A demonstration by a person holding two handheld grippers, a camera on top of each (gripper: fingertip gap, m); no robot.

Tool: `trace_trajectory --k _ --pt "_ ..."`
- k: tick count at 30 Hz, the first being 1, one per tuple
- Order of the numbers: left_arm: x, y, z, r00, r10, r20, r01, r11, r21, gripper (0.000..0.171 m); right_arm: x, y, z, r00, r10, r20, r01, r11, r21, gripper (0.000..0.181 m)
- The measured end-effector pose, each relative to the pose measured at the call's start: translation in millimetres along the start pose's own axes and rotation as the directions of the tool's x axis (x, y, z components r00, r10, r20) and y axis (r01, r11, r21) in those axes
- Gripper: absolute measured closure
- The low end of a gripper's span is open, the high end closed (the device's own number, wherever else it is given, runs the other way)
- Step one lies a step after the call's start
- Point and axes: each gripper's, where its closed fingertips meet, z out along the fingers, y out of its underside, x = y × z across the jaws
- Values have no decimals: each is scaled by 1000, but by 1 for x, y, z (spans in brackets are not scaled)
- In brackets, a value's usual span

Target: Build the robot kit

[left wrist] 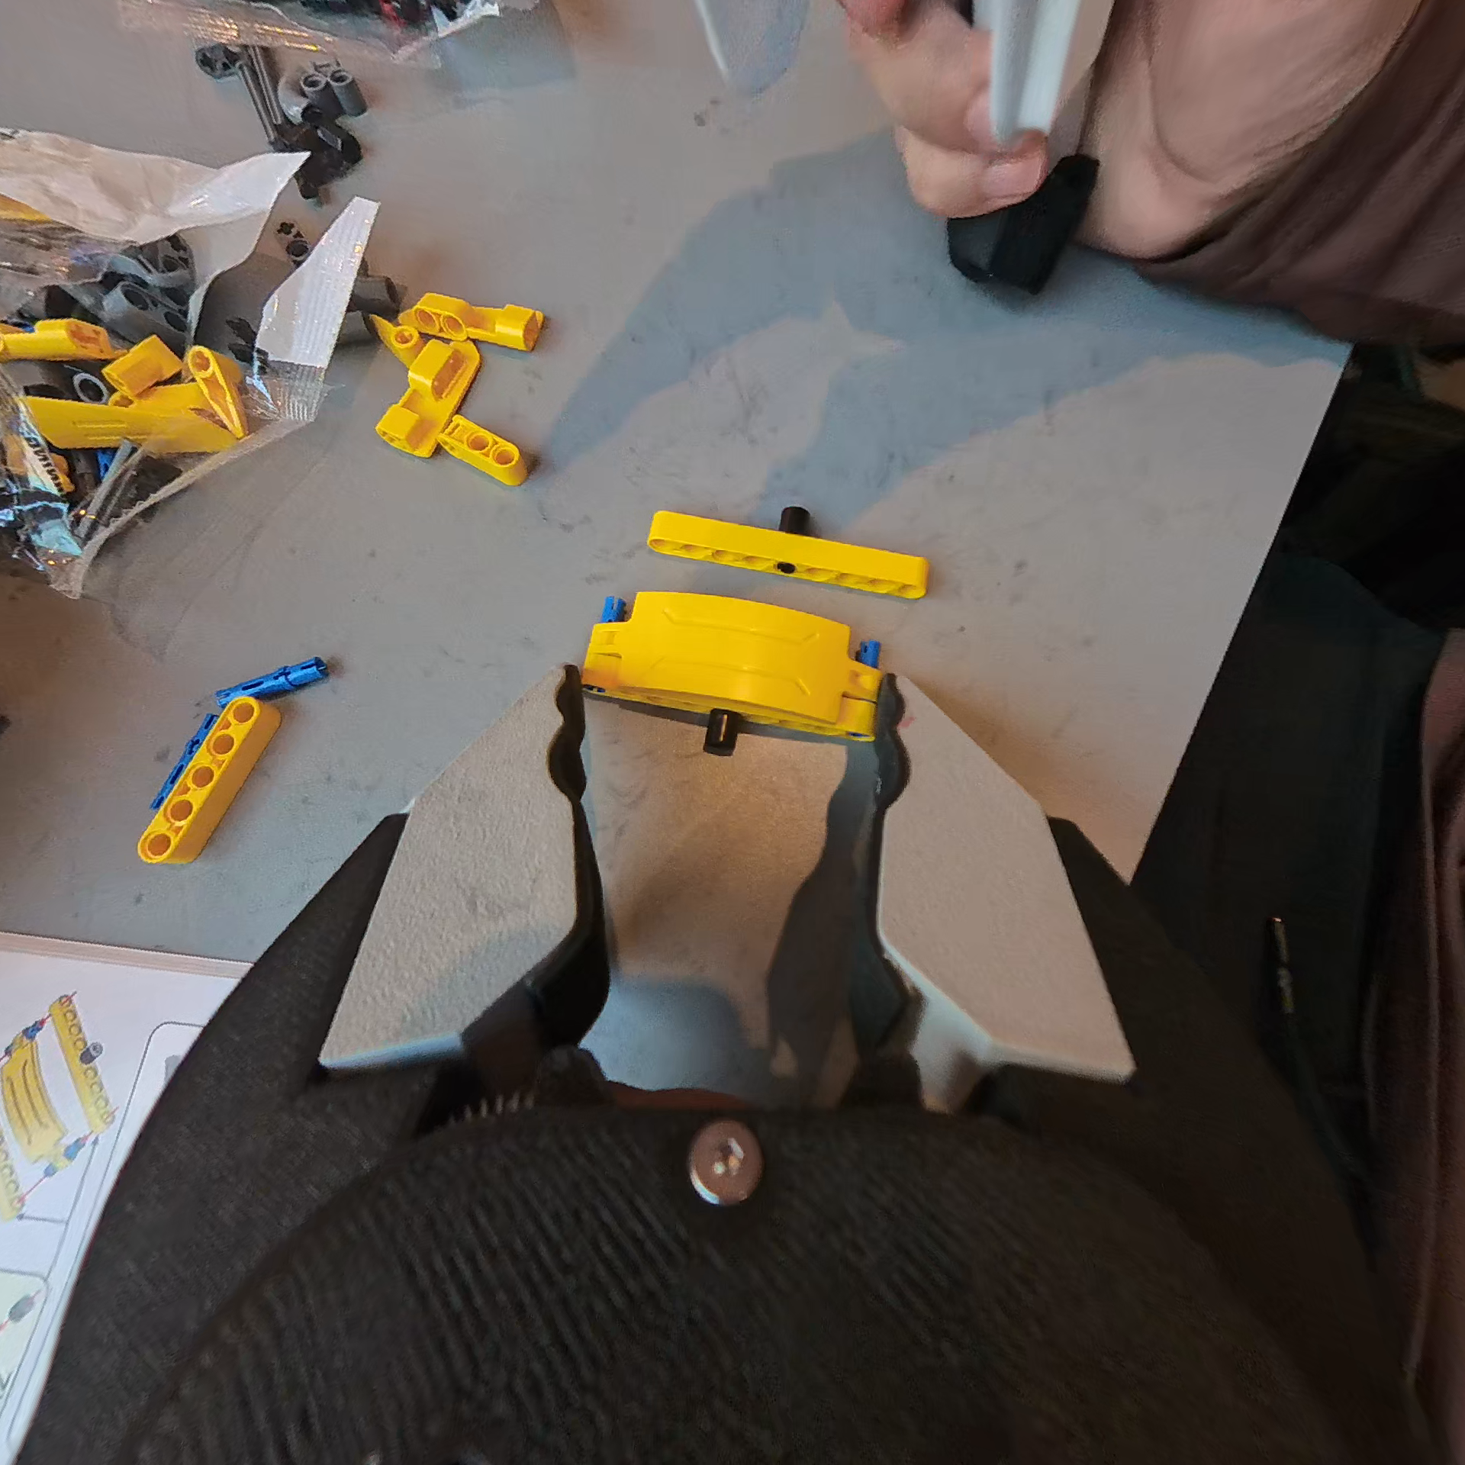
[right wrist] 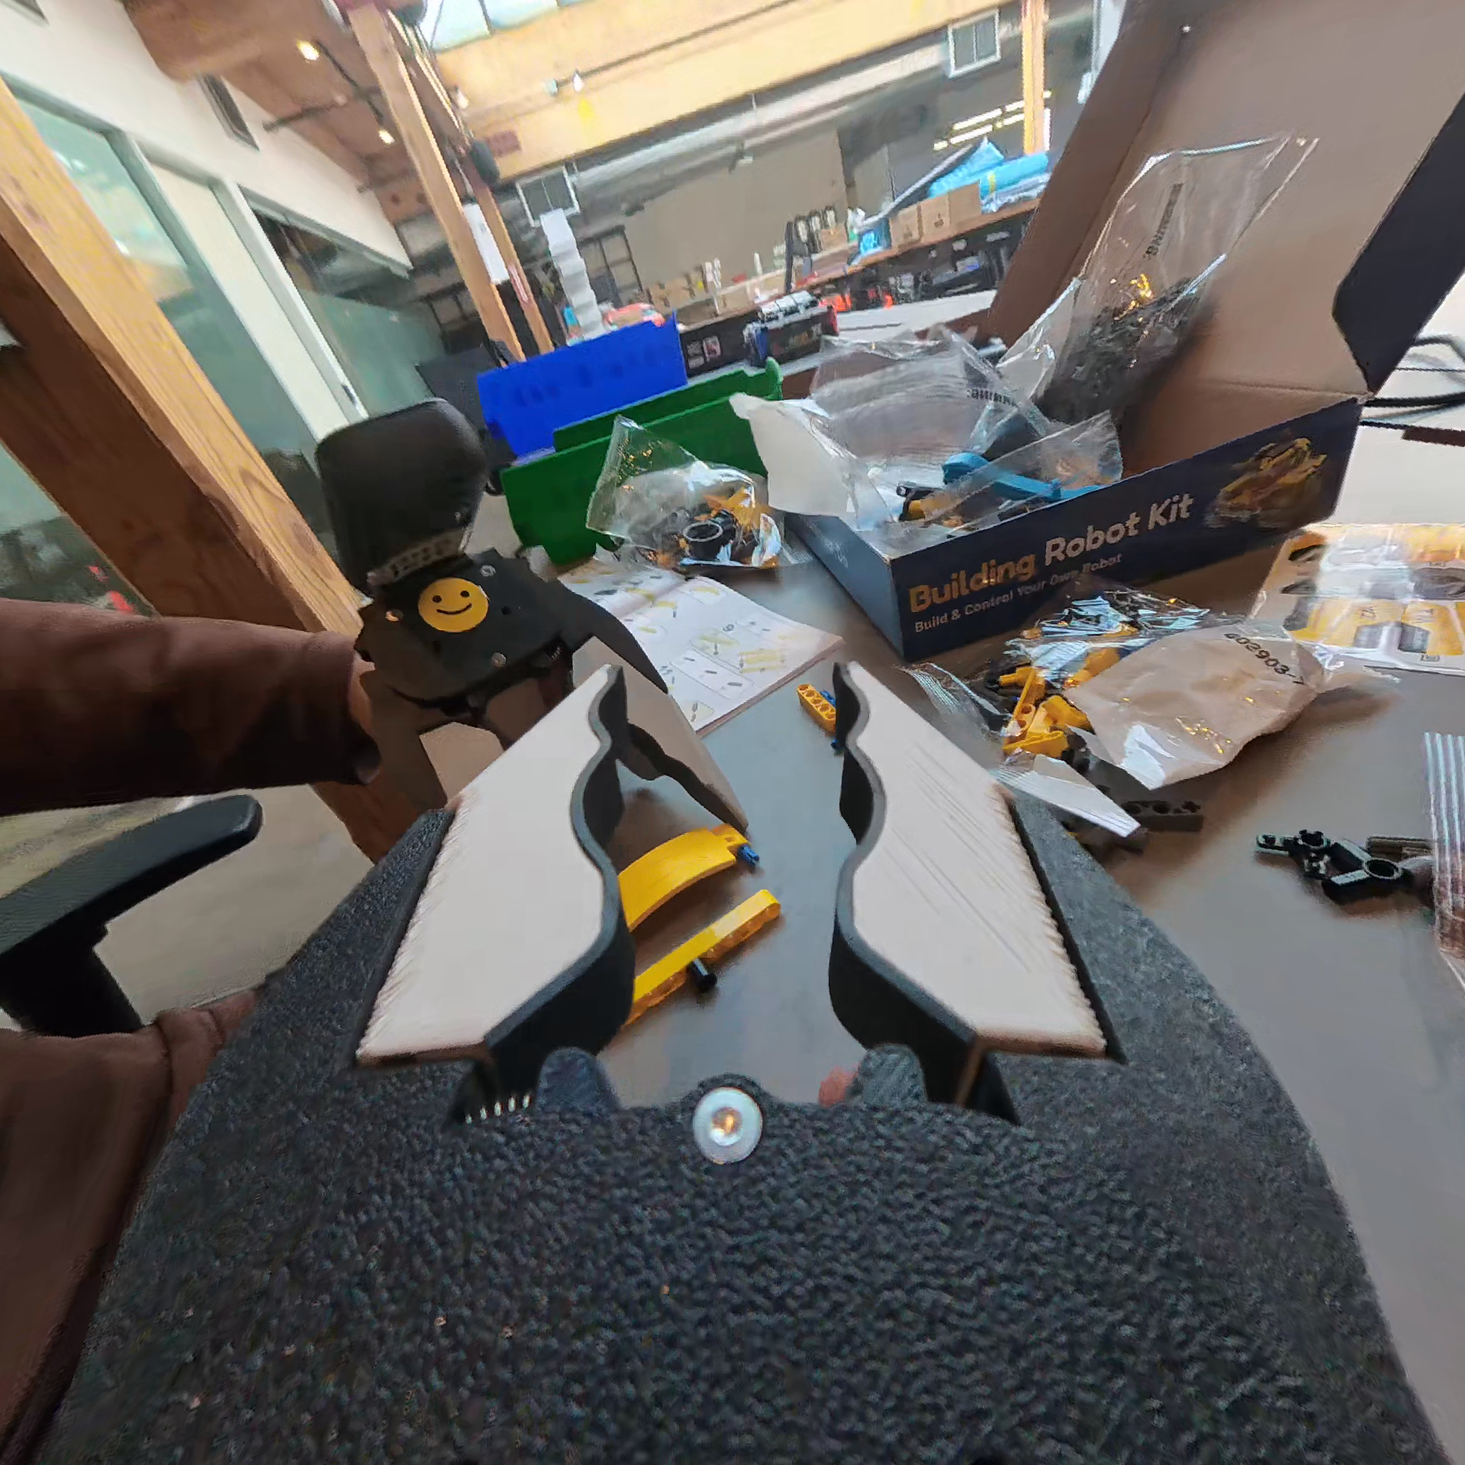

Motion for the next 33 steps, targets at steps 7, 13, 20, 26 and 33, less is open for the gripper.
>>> trace_trajectory --k 7,13,20,26,33 --pt "-4 -3 -2 997 -76 -30 76 997 23 100 -14 8 3 979 81 185 -66 994 -87 130" --pt "-8 -2 -1 997 -81 7 81 997 20 99 -23 21 16 985 -1 174 30 986 -164 131" --pt "-10 -2 -1 995 -93 38 92 996 19 99 -22 24 21 985 18 171 15 982 -188 131" --pt "-11 -3 -1 994 -110 28 109 994 25 100 -22 25 23 982 40 183 -4 981 -194 132" --pt "-12 -3 -2 993 -113 30 112 993 25 100 -24 26 24 982 29 184 9 979 -202 133"
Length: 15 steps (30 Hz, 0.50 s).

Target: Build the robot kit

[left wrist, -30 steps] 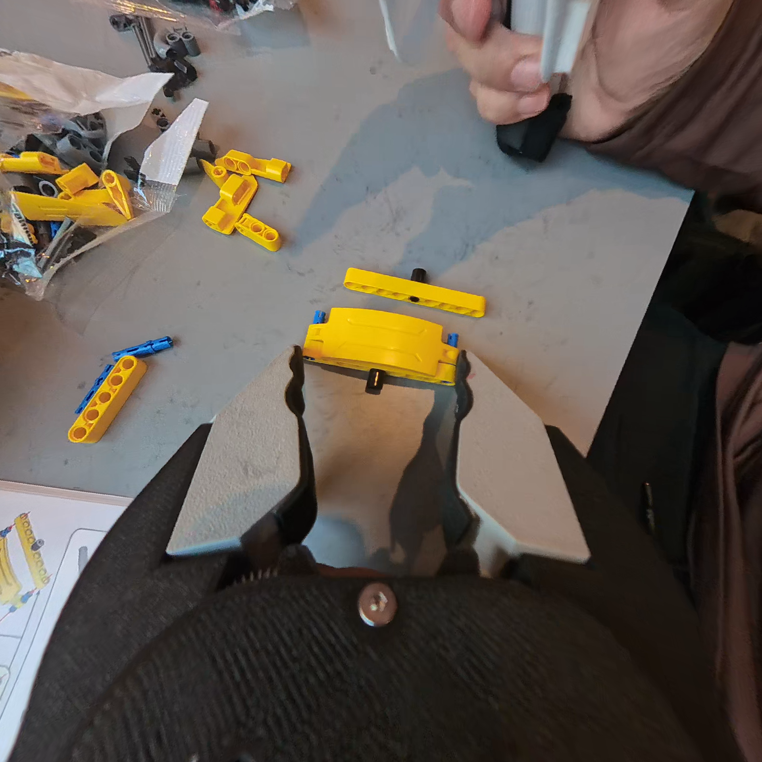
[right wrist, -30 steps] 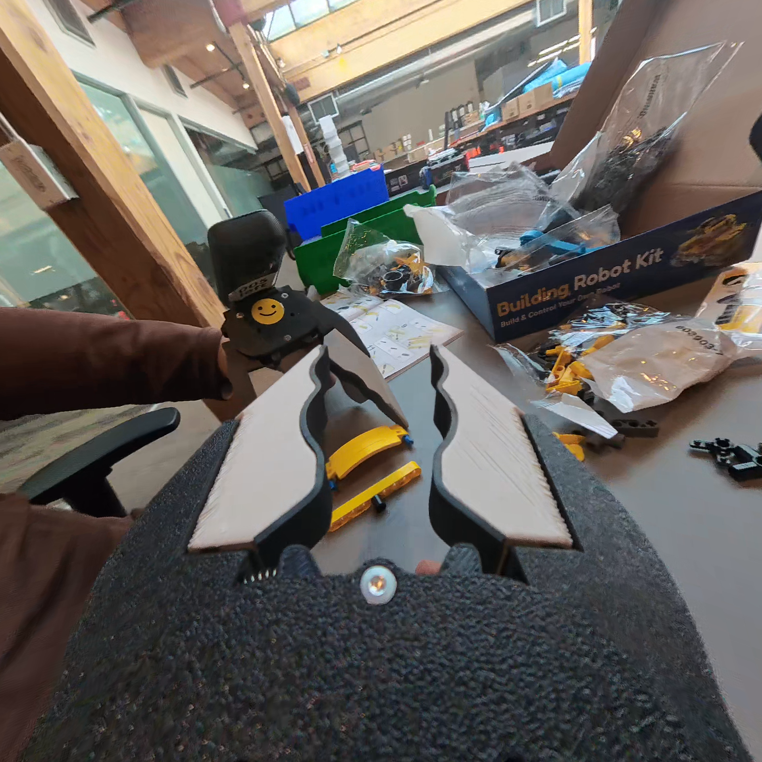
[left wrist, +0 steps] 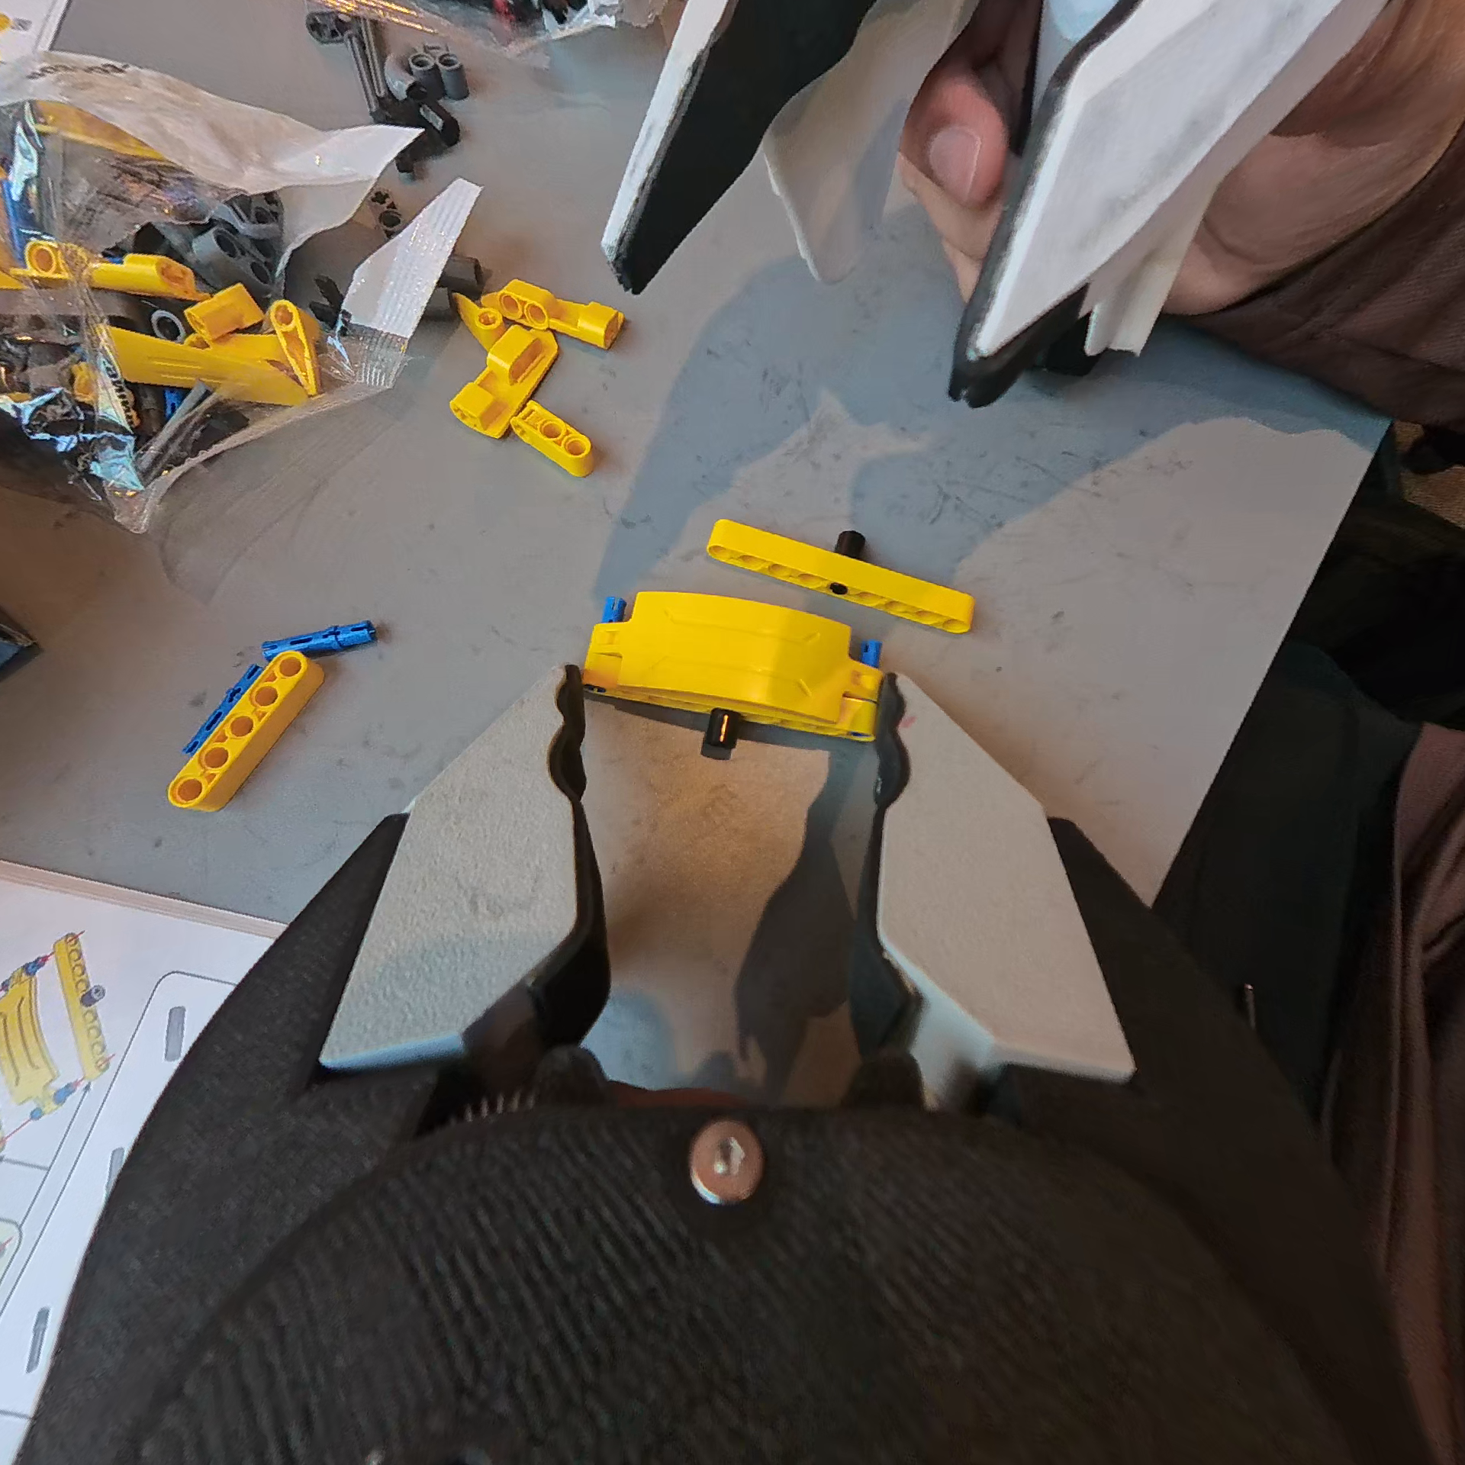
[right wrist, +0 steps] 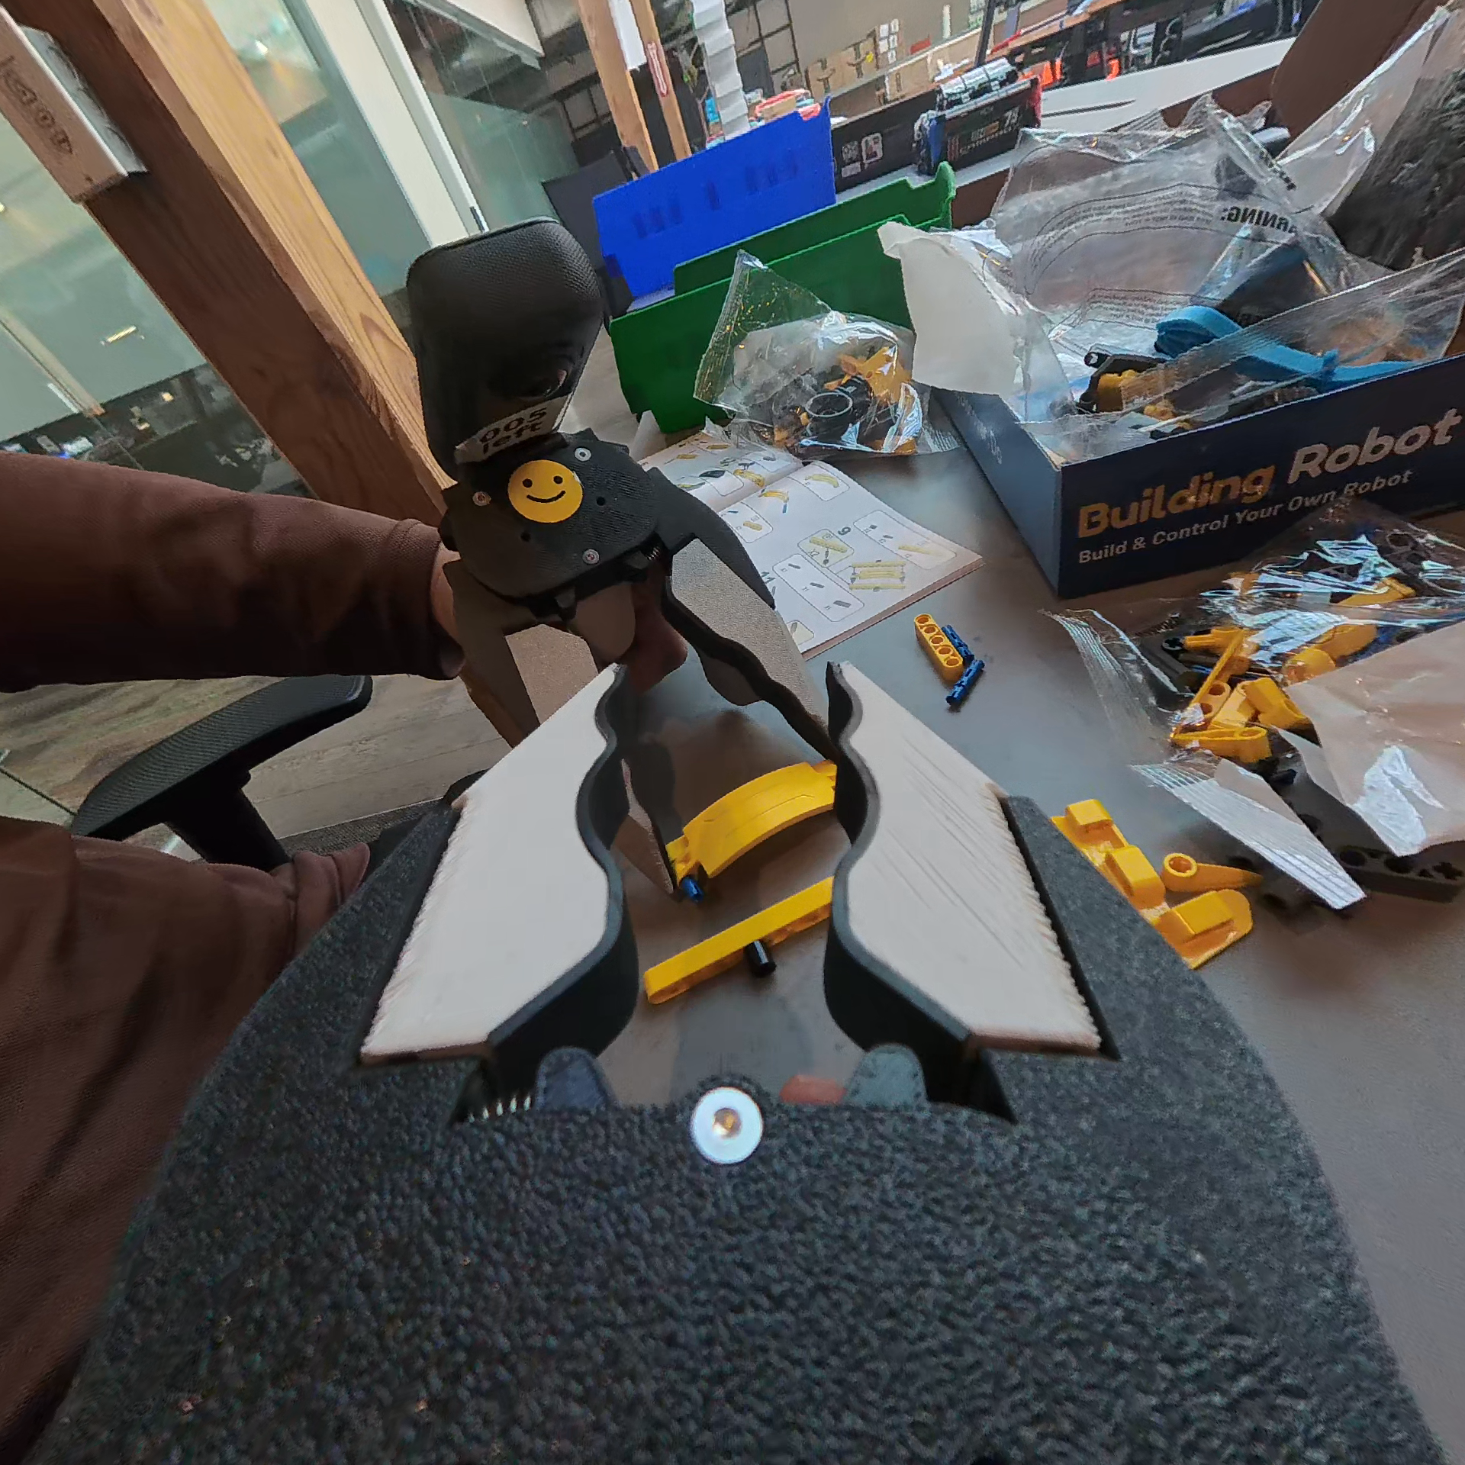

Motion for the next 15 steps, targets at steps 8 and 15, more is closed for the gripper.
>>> trace_trajectory --k 8,15 --pt "0 0 0 1000 2 2 -2 1000 -1 100 -4 -1 -7 997 47 54 -49 999 19 137" --pt "0 0 0 1000 3 3 -3 1000 -1 100 -10 6 -2 996 33 81 -30 999 -34 148"
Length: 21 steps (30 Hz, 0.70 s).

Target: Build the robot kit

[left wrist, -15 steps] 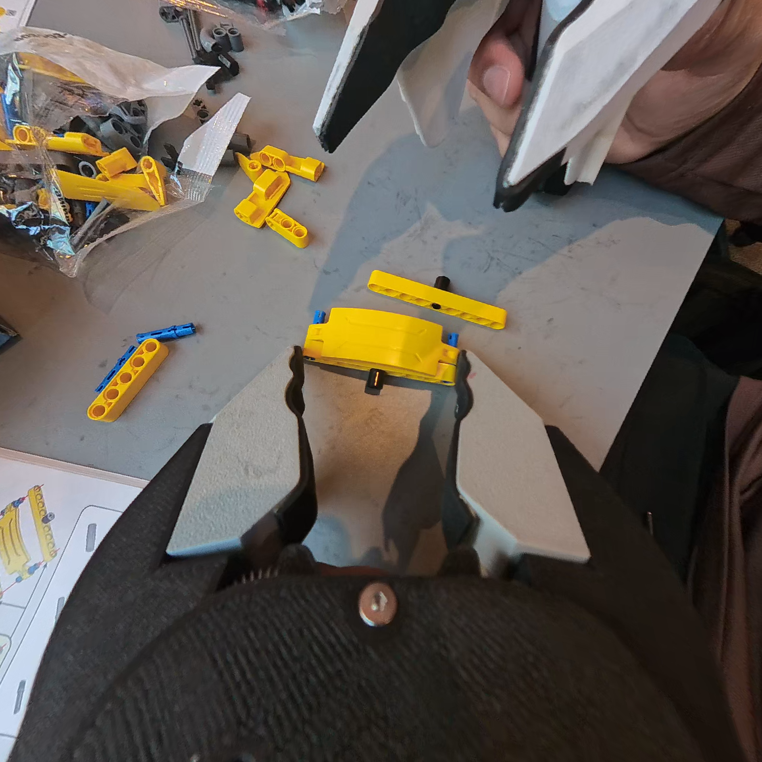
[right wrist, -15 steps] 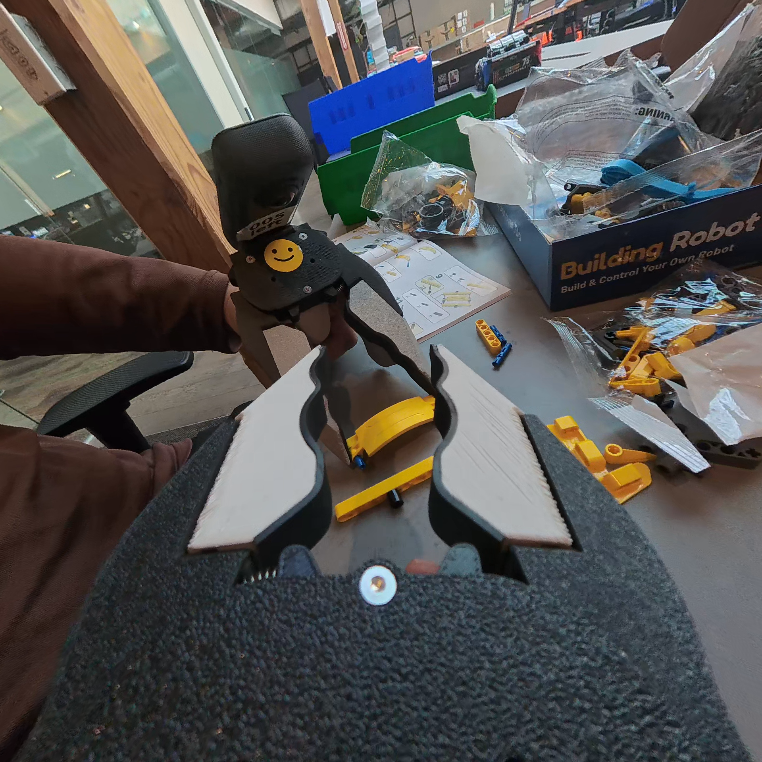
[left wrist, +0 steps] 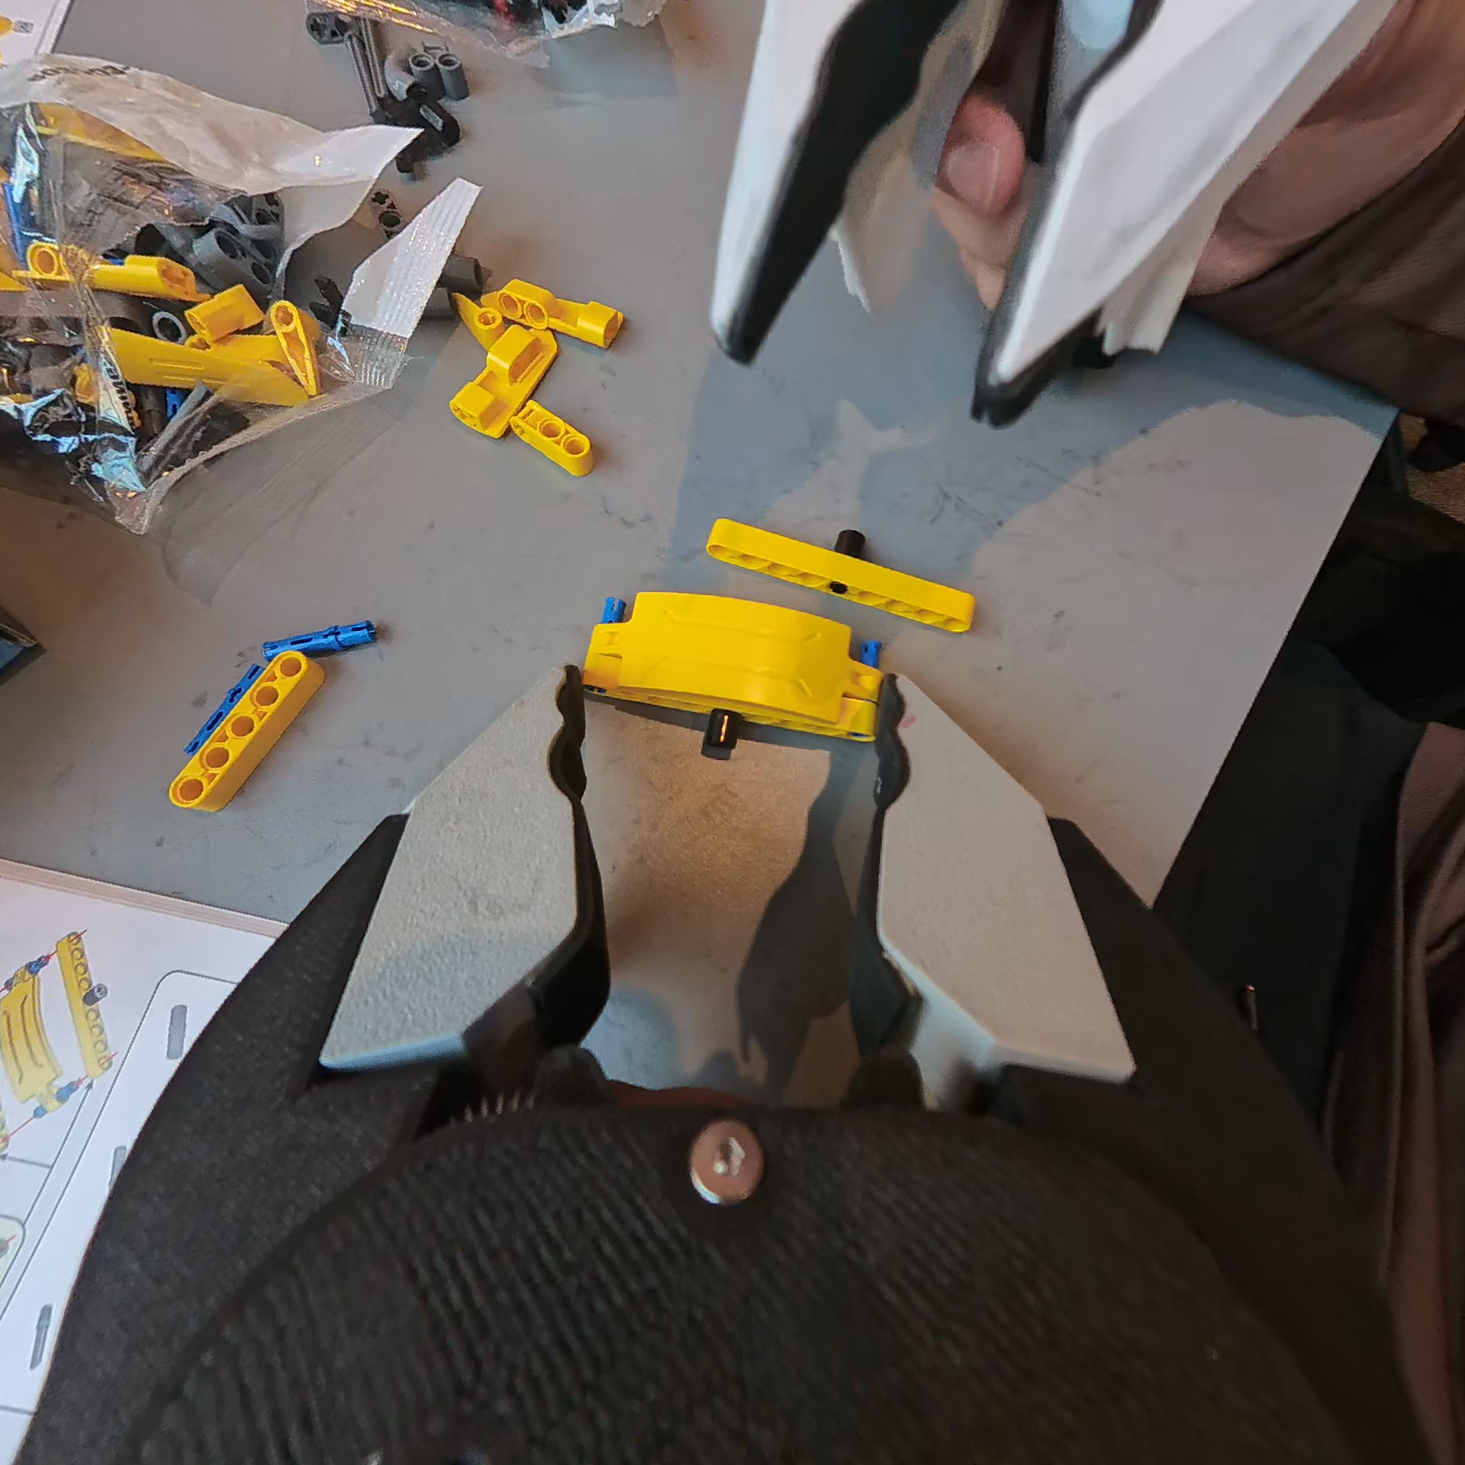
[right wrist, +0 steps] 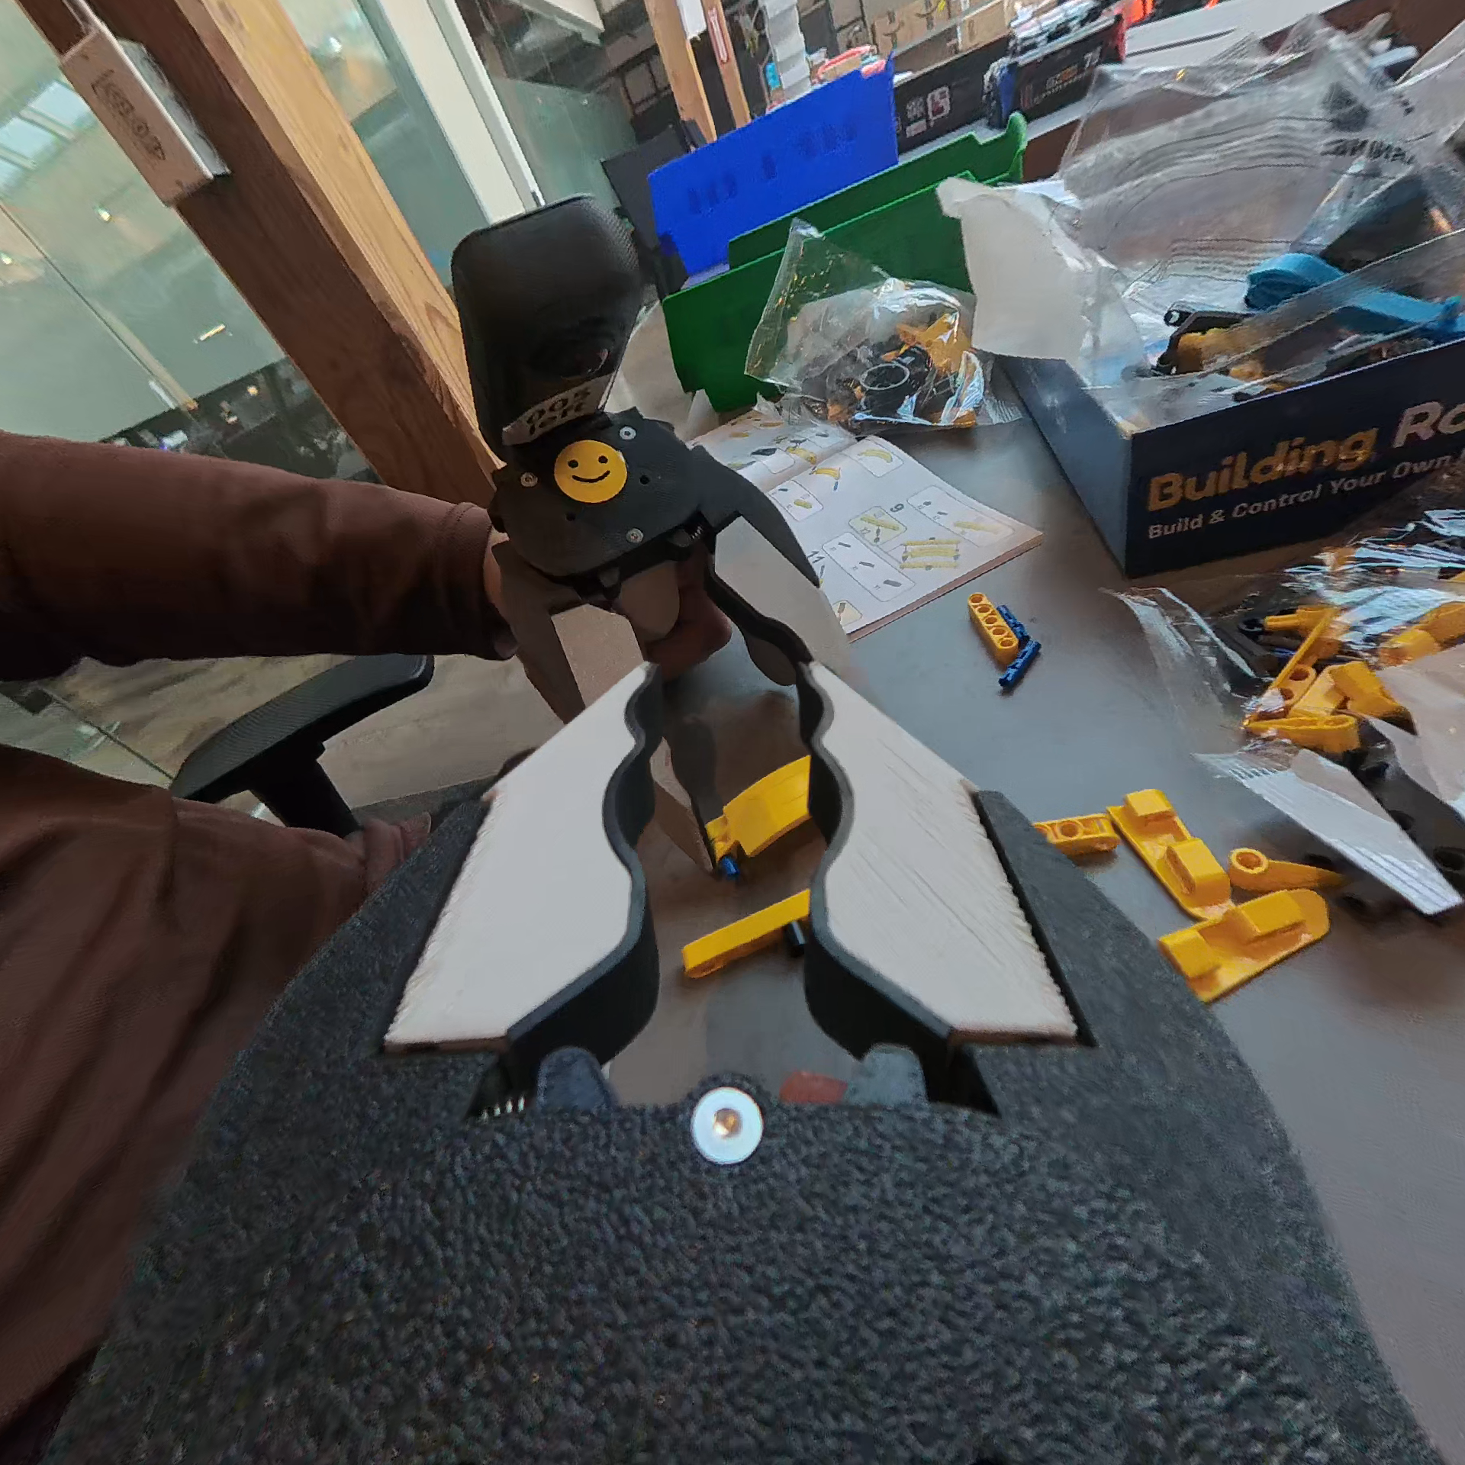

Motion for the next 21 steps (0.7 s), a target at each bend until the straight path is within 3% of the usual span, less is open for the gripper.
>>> trace_trajectory --k 4,21 --pt "0 0 0 1000 2 2 -2 1000 -1 100 -7 9 7 1000 -22 20 23 998 -61 151" --pt "2 -1 1 1000 -12 1 12 1000 3 100 -3 10 8 1000 11 13 -10 997 -75 151"
